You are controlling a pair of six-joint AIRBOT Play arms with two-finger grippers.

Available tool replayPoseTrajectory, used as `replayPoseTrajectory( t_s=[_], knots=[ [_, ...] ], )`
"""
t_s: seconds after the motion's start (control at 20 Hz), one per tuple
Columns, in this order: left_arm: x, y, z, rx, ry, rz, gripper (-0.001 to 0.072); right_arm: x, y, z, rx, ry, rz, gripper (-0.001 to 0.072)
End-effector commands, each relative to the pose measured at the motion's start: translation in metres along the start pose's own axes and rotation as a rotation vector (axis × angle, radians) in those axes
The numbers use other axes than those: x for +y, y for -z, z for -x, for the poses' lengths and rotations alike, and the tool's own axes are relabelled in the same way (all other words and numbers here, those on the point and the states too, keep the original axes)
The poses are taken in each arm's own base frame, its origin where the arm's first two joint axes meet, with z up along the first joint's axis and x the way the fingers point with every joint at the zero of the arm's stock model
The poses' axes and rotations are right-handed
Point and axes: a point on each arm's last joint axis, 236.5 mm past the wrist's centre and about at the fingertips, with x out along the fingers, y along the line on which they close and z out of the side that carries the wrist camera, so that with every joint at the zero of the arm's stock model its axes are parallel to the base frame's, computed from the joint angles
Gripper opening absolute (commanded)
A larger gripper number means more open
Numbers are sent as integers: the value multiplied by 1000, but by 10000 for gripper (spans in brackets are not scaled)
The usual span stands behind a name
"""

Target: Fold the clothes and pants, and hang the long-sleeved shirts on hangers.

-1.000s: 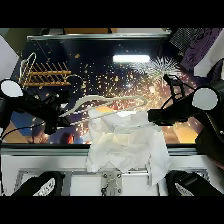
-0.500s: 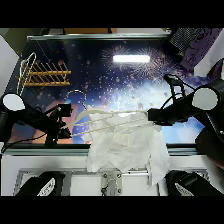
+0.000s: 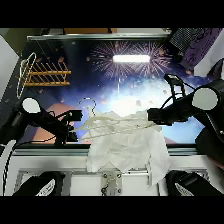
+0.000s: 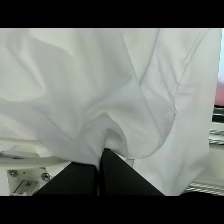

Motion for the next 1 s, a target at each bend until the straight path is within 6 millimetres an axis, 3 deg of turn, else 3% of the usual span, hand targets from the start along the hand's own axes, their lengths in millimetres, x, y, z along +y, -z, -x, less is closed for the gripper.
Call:
replayPoseTrajectory(
  t_s=[0.0, 0.35, 0.95],
  knots=[
    [15, 0, -11, 2, -10, 11, 15, 1, -2, 3, -8, -3, 2, 14],
    [33, -21, -23, -101, -2, 51, 15, 10, -13, 22, -66, -28, 42, 13],
    [32, -34, -37, -81, -5, -31, 15, 40, -34, 33, -89, -78, 170, 12]
  ],
)
